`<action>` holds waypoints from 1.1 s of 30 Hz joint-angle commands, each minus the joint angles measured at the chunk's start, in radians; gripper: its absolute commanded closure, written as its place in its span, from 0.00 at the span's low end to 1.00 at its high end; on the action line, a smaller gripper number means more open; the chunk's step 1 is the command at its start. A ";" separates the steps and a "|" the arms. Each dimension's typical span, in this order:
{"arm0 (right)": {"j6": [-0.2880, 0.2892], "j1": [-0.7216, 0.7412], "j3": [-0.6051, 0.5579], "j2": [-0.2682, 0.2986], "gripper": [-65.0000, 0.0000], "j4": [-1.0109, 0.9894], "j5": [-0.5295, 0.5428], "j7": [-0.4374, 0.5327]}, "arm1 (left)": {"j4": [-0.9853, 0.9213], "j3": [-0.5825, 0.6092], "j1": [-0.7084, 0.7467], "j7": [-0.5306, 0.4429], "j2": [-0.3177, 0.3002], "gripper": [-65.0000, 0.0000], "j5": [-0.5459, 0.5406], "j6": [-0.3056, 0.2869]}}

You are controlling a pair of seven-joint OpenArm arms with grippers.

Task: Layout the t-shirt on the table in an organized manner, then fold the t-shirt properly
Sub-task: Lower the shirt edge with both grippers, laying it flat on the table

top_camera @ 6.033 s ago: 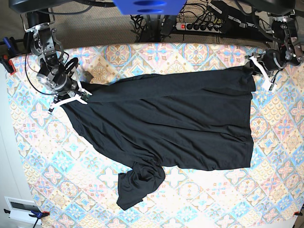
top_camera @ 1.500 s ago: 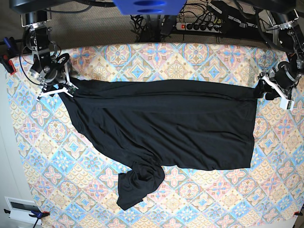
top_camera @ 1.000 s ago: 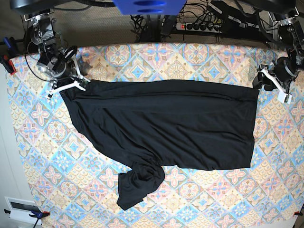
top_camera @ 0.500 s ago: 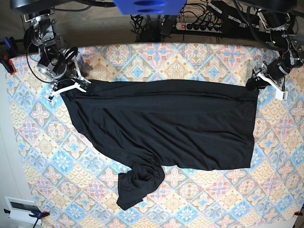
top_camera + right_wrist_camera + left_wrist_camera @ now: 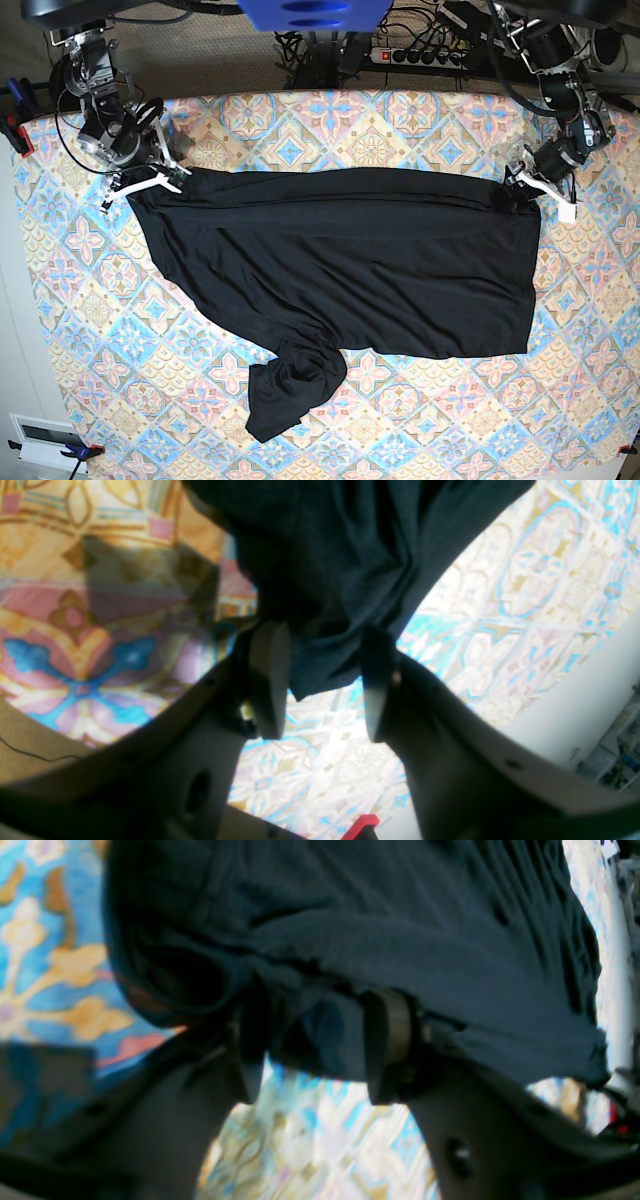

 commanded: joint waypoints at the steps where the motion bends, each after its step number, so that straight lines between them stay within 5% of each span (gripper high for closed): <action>1: -0.008 0.005 0.008 0.014 0.65 0.021 -0.004 0.003 | 0.002 0.005 -0.007 0.038 -0.003 0.72 0.021 0.007; 7: -0.008 -0.001 0.012 0.014 0.65 0.022 -0.004 0.003 | 0.002 0.001 -0.009 0.044 0.010 1.00 0.016 0.008; 12: -0.008 -0.026 0.014 0.014 0.65 0.048 -0.004 0.002 | 0.002 -0.099 0.002 0.049 0.010 1.00 0.015 0.008; 23: -0.008 -0.043 0.003 0.014 0.53 0.025 -0.005 0.005 | 0.005 -0.104 0.002 0.049 -0.018 1.00 0.010 0.008; 33: -0.012 -0.043 0.005 0.014 0.56 -0.124 -0.005 0.062 | 0.005 -0.104 -0.001 0.049 -0.019 1.00 0.010 0.008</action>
